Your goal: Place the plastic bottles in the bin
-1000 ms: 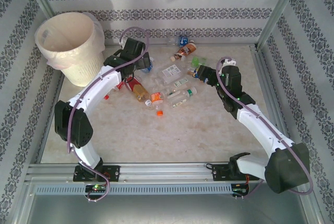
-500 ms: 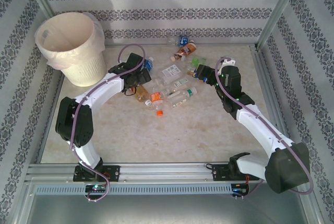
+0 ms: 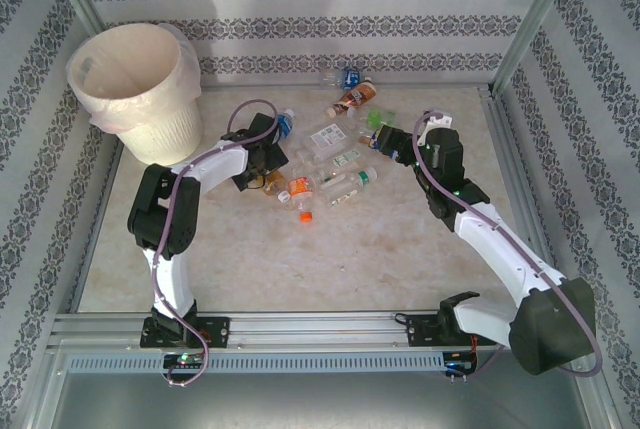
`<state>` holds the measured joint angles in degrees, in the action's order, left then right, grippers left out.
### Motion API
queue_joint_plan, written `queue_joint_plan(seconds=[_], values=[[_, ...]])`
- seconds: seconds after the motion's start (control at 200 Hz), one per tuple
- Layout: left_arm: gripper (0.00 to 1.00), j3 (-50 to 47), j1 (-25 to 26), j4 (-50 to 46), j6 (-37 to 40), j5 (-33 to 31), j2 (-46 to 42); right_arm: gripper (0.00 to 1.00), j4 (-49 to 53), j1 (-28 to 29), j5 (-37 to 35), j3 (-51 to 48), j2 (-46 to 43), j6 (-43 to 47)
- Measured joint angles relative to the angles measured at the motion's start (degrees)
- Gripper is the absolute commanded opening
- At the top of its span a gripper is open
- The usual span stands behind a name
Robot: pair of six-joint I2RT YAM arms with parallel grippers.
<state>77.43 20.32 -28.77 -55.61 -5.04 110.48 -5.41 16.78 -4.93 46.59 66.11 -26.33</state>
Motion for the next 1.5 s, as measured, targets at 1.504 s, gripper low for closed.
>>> queue_joint_plan(seconds=[1.504], values=[[0.66, -1.8, -5.0, 12.2, 22.6, 0.3, -27.6, 0.98, -4.3, 0.6, 3.5, 0.5, -2.7, 0.3]])
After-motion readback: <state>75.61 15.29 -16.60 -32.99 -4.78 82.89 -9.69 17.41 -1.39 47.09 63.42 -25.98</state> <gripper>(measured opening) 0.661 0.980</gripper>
